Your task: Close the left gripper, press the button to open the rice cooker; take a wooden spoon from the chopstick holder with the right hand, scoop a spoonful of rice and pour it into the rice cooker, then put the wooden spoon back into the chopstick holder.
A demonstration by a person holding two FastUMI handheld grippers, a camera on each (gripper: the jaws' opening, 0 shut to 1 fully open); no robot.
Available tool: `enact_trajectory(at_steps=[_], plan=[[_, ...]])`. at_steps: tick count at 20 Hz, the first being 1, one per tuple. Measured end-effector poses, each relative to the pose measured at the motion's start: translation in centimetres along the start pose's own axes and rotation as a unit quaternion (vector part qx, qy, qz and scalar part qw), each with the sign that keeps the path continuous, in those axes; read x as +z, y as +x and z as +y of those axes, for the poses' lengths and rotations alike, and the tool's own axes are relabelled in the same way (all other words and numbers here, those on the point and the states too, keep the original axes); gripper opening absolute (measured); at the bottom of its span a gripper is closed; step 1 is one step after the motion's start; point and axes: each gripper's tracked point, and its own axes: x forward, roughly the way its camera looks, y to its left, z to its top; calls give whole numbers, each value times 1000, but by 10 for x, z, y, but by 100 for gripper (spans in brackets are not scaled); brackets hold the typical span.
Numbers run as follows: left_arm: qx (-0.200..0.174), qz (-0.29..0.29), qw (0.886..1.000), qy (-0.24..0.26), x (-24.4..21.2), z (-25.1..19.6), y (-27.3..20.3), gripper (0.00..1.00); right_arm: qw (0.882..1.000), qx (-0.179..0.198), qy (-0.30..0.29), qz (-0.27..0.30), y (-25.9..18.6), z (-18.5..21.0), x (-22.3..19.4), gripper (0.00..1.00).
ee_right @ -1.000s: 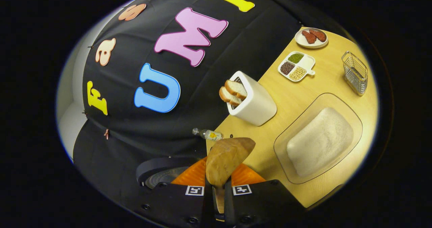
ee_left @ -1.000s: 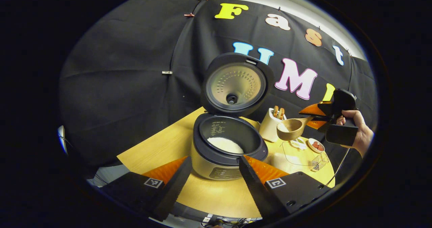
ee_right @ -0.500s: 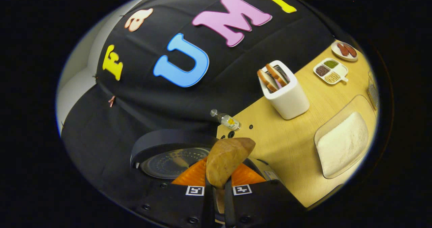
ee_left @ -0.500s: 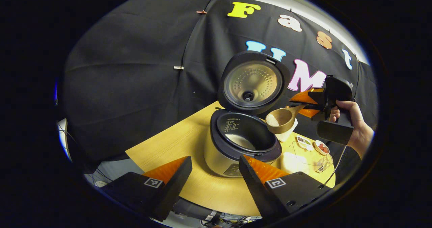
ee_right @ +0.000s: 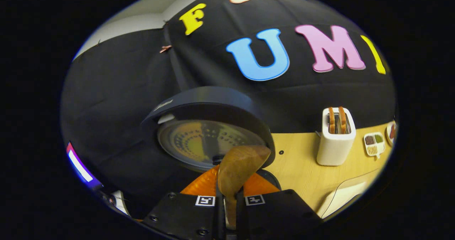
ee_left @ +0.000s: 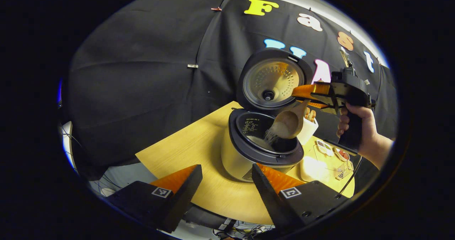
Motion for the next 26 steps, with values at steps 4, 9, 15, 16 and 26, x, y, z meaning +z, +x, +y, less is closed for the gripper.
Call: enact_trajectory(at_steps=[4, 9, 15, 16, 26], plan=[[3, 0, 1000, 4, -3, 3, -2, 95, 998, 38, -55, 15, -2, 23, -19, 11], [9, -9, 1000, 7, -2, 3, -5, 95, 988, 58, -140, 13, -12, 30, -34, 16], [4, -10, 1000, 7, -5, 0, -14, 95, 975, 84, -204, 16, -18, 37, -49, 16], [2, -13, 1000, 5, -3, -2, -15, 95, 976, 86, -200, 18, -21, 39, -50, 16], [-4, -22, 1000, 4, 2, -14, -18, 95, 999, 31, -26, -32, -31, 0, 8, 16]])
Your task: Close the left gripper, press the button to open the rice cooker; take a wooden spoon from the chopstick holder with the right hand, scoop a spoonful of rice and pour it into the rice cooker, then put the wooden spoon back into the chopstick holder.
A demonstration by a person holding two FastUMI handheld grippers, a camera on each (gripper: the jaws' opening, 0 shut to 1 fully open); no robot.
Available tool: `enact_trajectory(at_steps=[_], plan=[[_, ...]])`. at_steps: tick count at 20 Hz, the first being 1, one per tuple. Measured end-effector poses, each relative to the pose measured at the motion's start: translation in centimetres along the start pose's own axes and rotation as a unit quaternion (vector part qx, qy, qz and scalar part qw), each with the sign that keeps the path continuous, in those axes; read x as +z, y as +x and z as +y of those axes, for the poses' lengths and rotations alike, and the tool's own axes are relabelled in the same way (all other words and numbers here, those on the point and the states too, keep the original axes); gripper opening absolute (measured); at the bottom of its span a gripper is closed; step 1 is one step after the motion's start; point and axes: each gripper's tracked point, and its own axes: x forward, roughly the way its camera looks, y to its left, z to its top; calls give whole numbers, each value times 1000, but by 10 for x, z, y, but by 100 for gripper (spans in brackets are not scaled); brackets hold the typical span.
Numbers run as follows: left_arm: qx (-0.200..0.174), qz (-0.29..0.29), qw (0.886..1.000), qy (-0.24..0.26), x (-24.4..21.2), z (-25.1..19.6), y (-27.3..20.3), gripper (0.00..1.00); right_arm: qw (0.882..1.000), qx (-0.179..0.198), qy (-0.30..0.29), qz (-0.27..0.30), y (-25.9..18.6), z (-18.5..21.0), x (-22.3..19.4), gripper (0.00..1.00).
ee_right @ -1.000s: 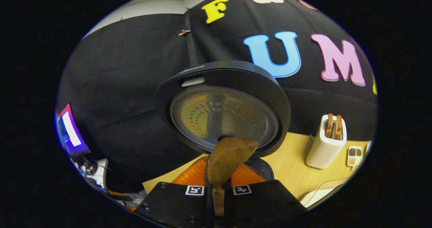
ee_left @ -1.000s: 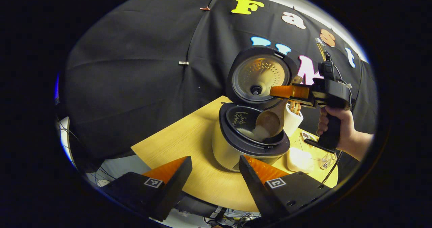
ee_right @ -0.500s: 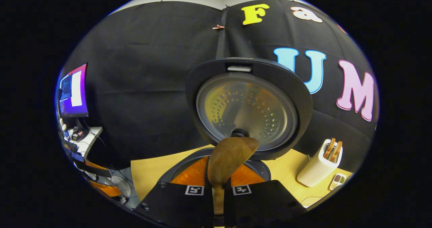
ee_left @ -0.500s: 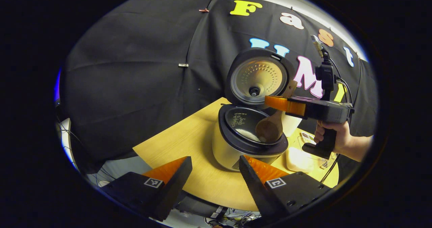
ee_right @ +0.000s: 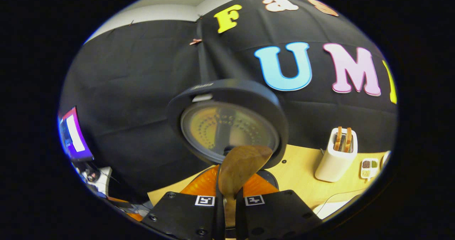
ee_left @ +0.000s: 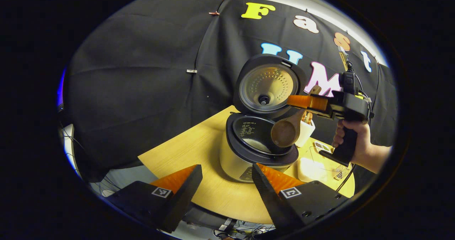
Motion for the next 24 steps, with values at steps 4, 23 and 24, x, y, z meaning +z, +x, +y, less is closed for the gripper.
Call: enact_trajectory(at_steps=[4, 23, 24], plan=[[-8, -3, 1000, 1, 2, -9, 4, 95, 996, 20, -85, 3, 6, 7, -7, 16], [-49, -8, 999, 14, 16, -46, 25, 95, 997, -54, 32, -53, -52, -62, 56, 16], [-57, -11, 998, 16, 20, -54, 27, 95, 994, -72, 46, -63, -63, -80, 64, 15]])
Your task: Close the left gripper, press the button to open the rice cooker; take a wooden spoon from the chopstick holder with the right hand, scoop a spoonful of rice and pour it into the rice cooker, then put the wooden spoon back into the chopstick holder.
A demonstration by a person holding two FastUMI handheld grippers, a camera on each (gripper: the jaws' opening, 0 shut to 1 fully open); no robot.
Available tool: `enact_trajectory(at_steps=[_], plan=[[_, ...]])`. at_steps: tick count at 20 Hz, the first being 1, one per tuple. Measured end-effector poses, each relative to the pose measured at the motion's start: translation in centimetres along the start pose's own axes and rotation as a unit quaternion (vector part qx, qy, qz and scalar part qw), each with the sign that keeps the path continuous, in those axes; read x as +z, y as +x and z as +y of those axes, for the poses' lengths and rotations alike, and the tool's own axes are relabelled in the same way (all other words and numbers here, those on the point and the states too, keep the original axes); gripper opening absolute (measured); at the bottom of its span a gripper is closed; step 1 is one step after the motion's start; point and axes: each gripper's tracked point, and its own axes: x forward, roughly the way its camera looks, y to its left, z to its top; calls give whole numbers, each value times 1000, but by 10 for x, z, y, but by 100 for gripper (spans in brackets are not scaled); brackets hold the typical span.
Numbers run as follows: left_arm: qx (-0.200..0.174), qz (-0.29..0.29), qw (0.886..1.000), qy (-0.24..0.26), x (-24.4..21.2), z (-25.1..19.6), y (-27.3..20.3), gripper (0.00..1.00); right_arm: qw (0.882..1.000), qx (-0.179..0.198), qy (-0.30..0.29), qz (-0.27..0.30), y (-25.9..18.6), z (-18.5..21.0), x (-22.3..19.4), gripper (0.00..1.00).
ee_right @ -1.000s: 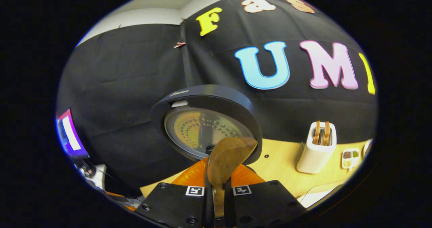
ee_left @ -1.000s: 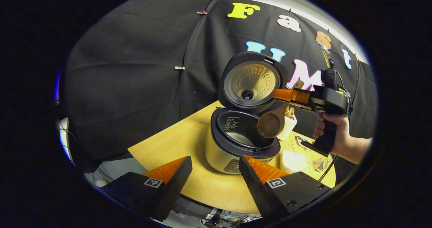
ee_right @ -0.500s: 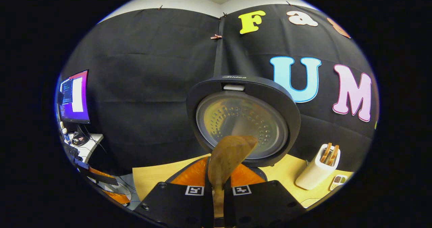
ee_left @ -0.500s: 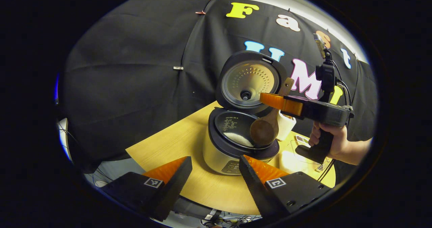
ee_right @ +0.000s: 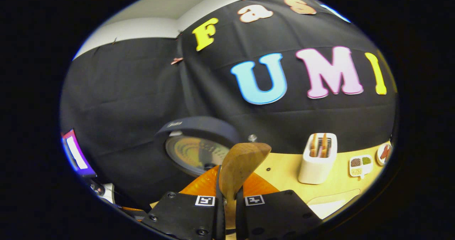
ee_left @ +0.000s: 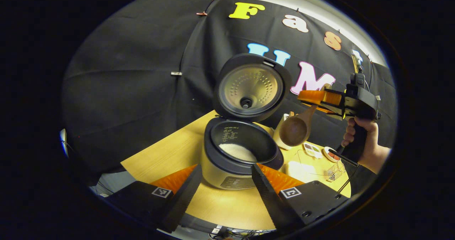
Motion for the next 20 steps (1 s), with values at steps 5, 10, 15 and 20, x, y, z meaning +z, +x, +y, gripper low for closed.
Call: enact_trajectory(at_steps=[5, 10, 15, 20], plan=[[-33, -20, 999, 17, 27, -40, 13, 95, 992, -109, 47, -41, -50, -109, 42, 15], [-46, -40, 998, 23, 51, -74, 22, 95, 972, -213, 69, -67, -114, -211, 52, 16], [-24, -44, 999, 5, 61, -91, 25, 95, 946, -298, 86, -93, -171, -298, 61, 16], [17, -58, 998, 26, 75, -90, 20, 95, 919, -362, 122, -96, -206, -374, 49, 15]])
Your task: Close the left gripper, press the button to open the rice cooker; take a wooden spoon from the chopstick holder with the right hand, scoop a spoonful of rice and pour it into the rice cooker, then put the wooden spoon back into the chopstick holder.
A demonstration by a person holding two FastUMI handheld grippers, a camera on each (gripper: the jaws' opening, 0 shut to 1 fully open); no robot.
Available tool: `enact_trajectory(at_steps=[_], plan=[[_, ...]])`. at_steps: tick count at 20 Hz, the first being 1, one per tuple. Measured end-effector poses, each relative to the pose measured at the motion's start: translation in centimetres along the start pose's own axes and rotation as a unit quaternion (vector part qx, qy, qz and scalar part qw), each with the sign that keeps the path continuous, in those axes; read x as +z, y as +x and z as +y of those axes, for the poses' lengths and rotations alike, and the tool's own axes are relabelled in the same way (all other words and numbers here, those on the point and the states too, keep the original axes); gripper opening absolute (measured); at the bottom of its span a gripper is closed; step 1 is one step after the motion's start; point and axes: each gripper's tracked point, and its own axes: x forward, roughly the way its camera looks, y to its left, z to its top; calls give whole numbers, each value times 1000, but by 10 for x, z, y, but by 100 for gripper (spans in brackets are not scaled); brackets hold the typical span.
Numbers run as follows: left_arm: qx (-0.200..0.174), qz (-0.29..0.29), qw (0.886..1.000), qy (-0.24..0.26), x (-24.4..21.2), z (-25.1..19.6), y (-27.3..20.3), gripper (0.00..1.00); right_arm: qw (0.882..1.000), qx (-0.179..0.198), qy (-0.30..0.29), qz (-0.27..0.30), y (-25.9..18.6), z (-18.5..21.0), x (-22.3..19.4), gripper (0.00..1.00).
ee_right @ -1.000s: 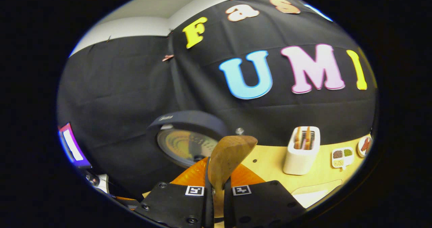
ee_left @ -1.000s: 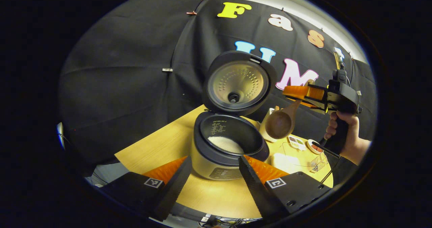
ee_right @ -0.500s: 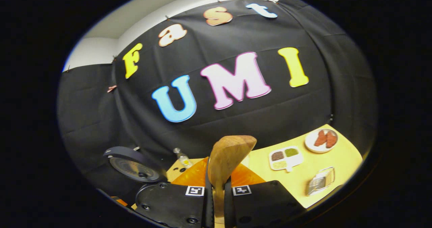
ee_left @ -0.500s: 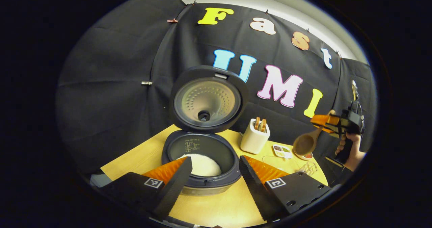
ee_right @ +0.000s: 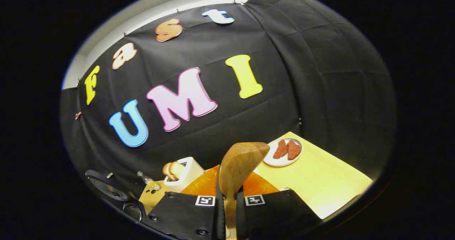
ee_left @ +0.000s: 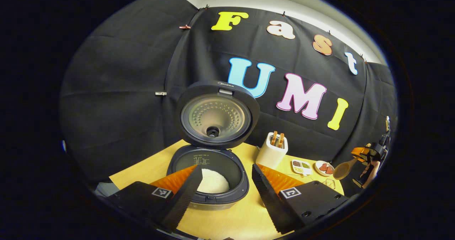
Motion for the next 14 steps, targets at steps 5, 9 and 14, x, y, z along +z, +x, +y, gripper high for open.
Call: enact_trajectory(at_steps=[5, 9, 14], plan=[[56, -15, 998, -3, 16, 10, -9, 95, 999, -42, 6, 15, 28, -59, -15, 16], [106, -36, 994, -14, 30, 10, -20, 95, 998, -60, 14, 31, 54, -89, -35, 16], [118, -63, 991, 5, 48, -6, -11, 95, 993, -88, 29, 71, 76, -112, -87, 11]])
